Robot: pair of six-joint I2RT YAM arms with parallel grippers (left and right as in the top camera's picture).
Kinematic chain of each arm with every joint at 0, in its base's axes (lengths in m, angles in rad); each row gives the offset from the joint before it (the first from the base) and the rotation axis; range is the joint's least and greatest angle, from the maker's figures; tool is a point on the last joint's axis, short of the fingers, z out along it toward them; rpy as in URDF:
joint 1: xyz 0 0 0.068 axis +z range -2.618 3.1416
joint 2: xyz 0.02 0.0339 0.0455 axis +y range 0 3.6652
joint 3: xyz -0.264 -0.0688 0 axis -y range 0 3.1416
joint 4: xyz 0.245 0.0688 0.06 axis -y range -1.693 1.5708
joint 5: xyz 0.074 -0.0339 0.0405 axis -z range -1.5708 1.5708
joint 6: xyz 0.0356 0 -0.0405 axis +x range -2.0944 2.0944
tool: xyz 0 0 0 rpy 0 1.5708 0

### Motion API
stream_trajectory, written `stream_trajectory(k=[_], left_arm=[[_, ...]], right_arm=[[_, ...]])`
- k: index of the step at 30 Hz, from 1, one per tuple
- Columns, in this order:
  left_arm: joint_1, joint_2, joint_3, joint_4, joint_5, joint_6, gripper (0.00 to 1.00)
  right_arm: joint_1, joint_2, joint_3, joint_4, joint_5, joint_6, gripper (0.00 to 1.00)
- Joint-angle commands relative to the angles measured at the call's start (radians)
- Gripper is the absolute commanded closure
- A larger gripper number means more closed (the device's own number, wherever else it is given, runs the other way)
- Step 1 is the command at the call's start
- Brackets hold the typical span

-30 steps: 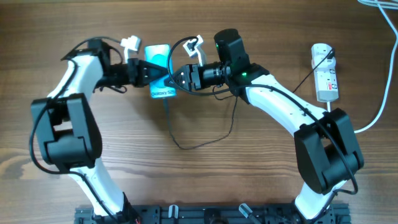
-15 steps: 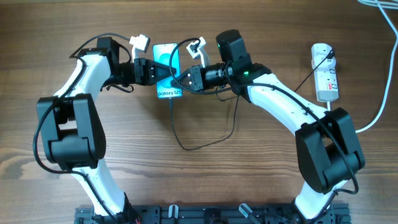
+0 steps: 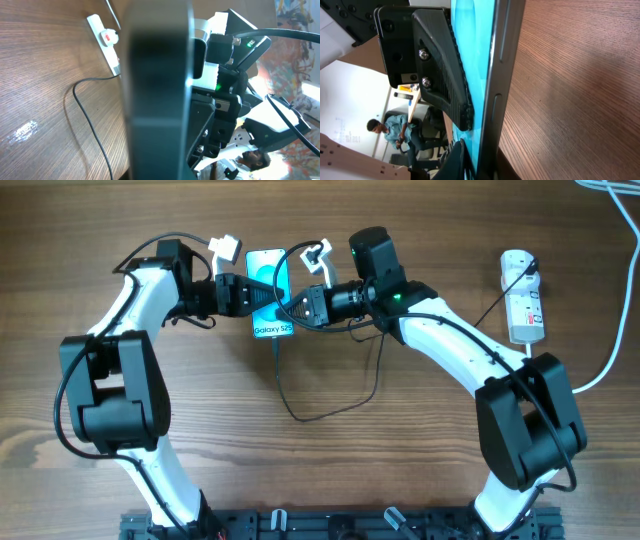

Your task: Plug charger to phone and switch on socket

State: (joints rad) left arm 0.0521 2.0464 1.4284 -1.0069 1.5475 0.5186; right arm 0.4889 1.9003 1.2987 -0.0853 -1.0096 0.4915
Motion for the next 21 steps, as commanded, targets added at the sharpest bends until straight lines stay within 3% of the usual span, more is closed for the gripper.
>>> stream_trajectory(k=[1,10,13,15,16,21], left_arm=[[-0.004,-0.003,-0.003,-0.002,-0.045,-0.026,0.96],[-0.003,-0.003,-0.003,-0.002,-0.045,-0.026,0.96],[-0.003,-0.003,-0.003,0.008,-0.045,-0.026,0.69],[-0.003,-0.003,-0.003,0.010,-0.045,-0.026,0.35],[-0.003,-0.003,-0.003,0.010,-0.045,-0.026,0.01],[0.029,-0.003,-0.003,0.010,-0.049,-0.026,0.00]], right_arm=[[0.030,-0.023,0.016,0.001,-0.046,-0.104,0.95],[0.030,-0.023,0.016,0.001,-0.045,-0.126,0.96],[0.030,-0.023,0.016,0.001,-0.045,-0.126,0.95],[0.030,-0.023,0.016,0.001,-0.039,-0.125,0.95],[0.030,-0.023,0.016,-0.001,-0.037,-0.125,0.96],[0.030,-0.023,0.016,-0.069,0.055,-0.097,0.96]])
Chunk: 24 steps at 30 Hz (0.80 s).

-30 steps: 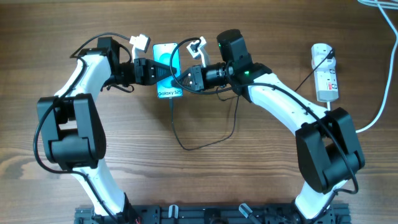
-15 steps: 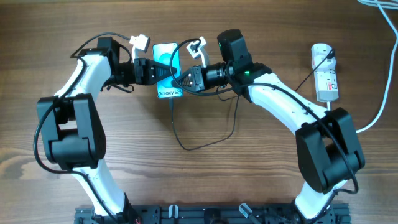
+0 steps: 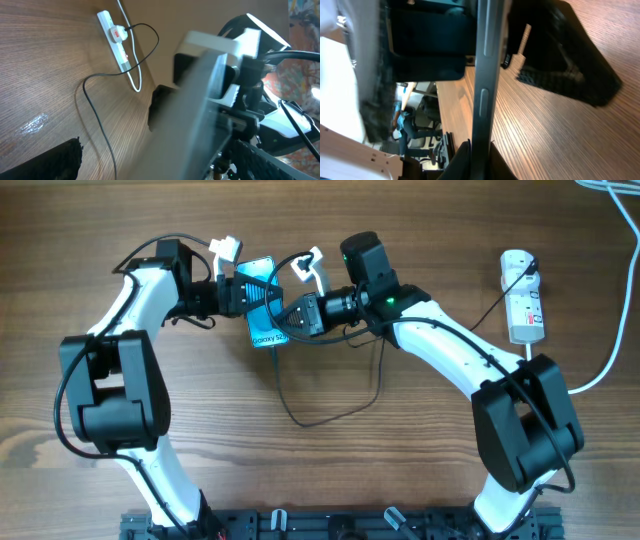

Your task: Plug charger to phone and switch on socket

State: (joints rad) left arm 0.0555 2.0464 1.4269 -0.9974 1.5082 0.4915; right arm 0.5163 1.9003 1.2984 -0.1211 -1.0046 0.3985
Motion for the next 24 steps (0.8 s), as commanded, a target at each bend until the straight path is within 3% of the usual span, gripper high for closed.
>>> stream_trajectory(k=[1,10,15,24], left_arm=[[0.038,-0.003,-0.002,0.000,-0.010,0.001,0.00],[0.119,-0.003,-0.002,0.030,-0.045,0.001,0.00],[0.119,-0.003,-0.002,0.103,-0.143,0.000,0.00],[0.119,-0.003,-0.002,0.114,-0.150,-0.003,0.00]], right_arm=[[0.002,-0.023,0.016,-0.058,0.088,-0.004,0.96],[0.002,-0.017,0.016,-0.187,0.311,-0.003,0.96],[0.002,0.039,0.016,-0.206,0.318,0.020,0.96],[0.002,0.124,0.016,-0.189,0.323,0.050,0.96]])
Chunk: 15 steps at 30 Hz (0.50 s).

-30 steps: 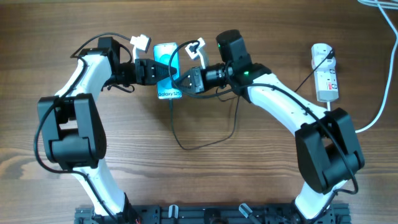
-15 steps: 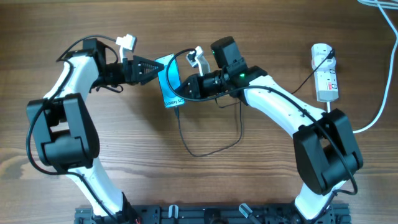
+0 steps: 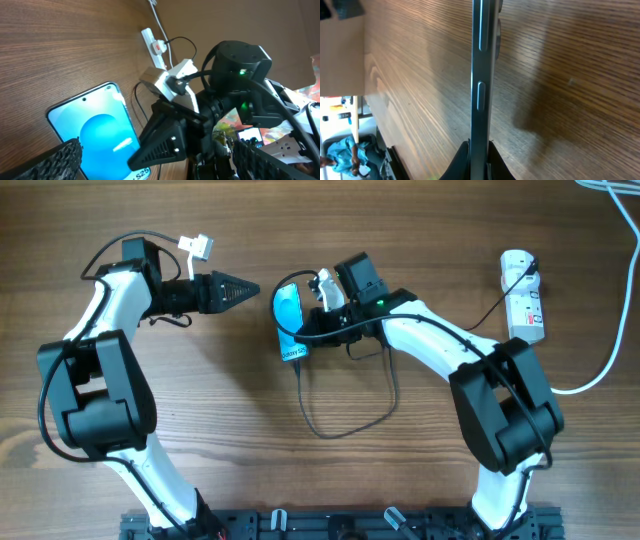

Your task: Plug charger to phone and switch on socket

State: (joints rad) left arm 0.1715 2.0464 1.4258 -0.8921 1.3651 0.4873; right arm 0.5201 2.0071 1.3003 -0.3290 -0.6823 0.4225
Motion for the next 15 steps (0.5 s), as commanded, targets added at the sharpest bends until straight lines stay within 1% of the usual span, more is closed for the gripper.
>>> stream_trajectory(k=[1,5,10,15], left_arm=[[0.003,-0.003,-0.001,0.011,-0.007,0.002,0.00],[0.003,-0.003,-0.001,0.014,-0.010,0.001,0.00],[0.003,-0.003,-0.001,0.014,-0.010,0.002,0.00],[0.003,-0.003,-0.001,0.014,-0.010,0.002,0.00]], right_arm=[[-0.002,0.022,0.014,0.021,0.019,0.046,0.95],[-0.001,0.041,0.014,0.023,0.089,0.132,0.96],[0.005,0.087,0.014,0.034,0.093,0.138,0.95],[0.005,0.095,0.014,0.040,0.093,0.138,0.96]])
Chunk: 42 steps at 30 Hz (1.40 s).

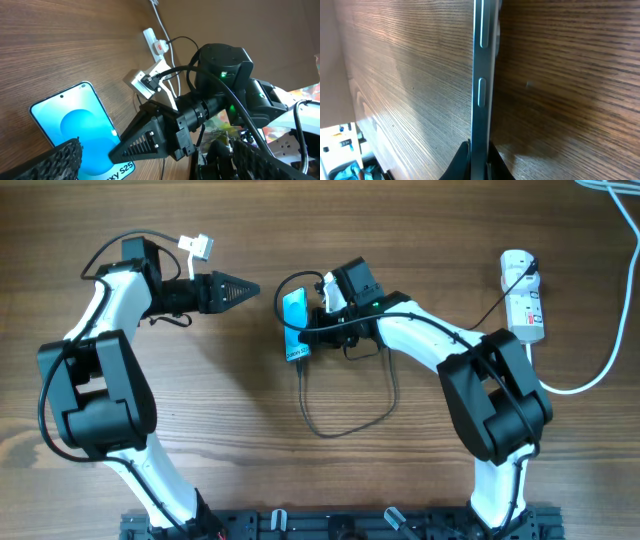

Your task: Plug charger to phone and switch on socket

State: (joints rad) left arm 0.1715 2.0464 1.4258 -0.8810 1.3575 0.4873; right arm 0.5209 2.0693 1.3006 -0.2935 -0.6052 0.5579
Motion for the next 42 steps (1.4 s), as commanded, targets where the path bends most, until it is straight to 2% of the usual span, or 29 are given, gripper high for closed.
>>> stream_trajectory(k=[1,6,18,26,35,42], left_arm=[[0.003,-0.003,-0.001,0.003,-0.002,0.002,0.00],[0.003,-0.003,-0.001,0.003,-0.002,0.002,0.00],[0.003,-0.003,-0.001,0.003,-0.002,0.001,0.00],[0.003,-0.003,-0.001,0.003,-0.002,0.001,0.00],[0.003,-0.003,-0.001,0.003,-0.002,0.001,0.00],[0.003,-0.003,-0.001,0.003,-0.002,0.001,0.00]], right_arm=[[0.004,0.033,0.013,0.005,0.024,0.003,0.96],[0.004,0.033,0.013,-0.002,0.079,-0.002,0.96],[0.005,0.033,0.013,-0.041,0.196,-0.009,0.84],[0.005,0.033,0.013,-0.068,0.271,-0.011,0.81],[0.004,0.033,0.013,-0.095,0.340,-0.034,0.71],[0.005,0.035,0.013,-0.112,0.375,-0.035,0.71]])
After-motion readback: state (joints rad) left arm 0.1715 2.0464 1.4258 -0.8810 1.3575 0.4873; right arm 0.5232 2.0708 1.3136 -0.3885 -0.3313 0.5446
